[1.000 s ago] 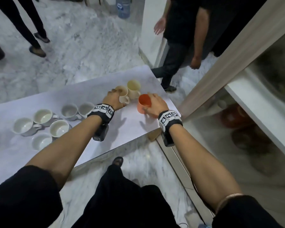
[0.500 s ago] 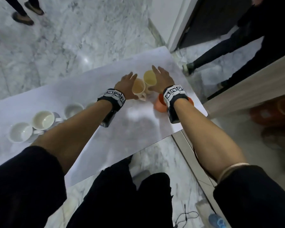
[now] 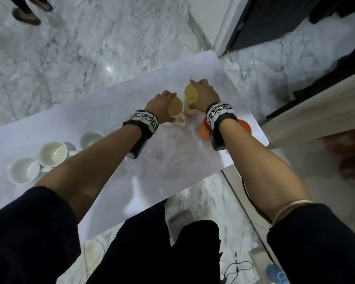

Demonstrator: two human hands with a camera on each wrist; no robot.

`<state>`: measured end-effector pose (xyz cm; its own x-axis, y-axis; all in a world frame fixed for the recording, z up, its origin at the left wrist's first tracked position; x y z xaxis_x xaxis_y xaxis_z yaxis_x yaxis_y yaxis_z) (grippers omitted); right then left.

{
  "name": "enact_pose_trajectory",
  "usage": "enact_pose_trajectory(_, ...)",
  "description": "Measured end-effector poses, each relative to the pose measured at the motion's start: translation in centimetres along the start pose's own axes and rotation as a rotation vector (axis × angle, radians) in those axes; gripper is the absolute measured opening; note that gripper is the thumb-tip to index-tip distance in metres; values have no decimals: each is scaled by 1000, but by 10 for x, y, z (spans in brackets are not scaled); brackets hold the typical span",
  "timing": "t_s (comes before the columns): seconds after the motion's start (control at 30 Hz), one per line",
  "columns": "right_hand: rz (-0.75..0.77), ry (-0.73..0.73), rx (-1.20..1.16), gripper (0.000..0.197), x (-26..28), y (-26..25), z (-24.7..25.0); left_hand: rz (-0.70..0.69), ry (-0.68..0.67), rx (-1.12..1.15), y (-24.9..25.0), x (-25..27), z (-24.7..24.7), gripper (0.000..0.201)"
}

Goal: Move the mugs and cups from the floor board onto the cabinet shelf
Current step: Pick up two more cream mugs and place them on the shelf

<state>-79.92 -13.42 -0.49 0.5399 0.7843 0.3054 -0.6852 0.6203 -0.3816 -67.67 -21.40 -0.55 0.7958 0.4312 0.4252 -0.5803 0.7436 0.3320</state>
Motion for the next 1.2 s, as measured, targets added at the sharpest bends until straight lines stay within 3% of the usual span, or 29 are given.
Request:
enact_pose_trajectory(0.23,-37,228,-138,91,48,5,98,-28,95,56,36,21,67,93)
enact_pose_trajectory(0.43,-89,362,-161,90,140,33,200,-131,208,56,136,70,137,89)
enact_pose_trajectory(0.7,-78,478,-63,81,296,51,313,-240,386,151,266,187,212,88)
enact_pose_trajectory(0.93,-25,541,19,75,388,27,412,-311,469,199,350,284,294,88)
enact_pose_trajectory(1.2,34,643,103,74,455,-13,491,-422,591,258,393,348,371,75)
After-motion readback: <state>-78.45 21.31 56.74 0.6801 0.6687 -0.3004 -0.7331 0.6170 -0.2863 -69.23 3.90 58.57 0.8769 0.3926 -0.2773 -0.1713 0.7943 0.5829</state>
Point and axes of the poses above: each hand's wrist, its own x-axis away from the middle knuckle, its own z-axis out of the back of the hand, y = z × x, the point moved 10 cm from there along -x, towards the middle knuckle, and after that the axes turned 7 degrees about z, right-handed, at the moved point
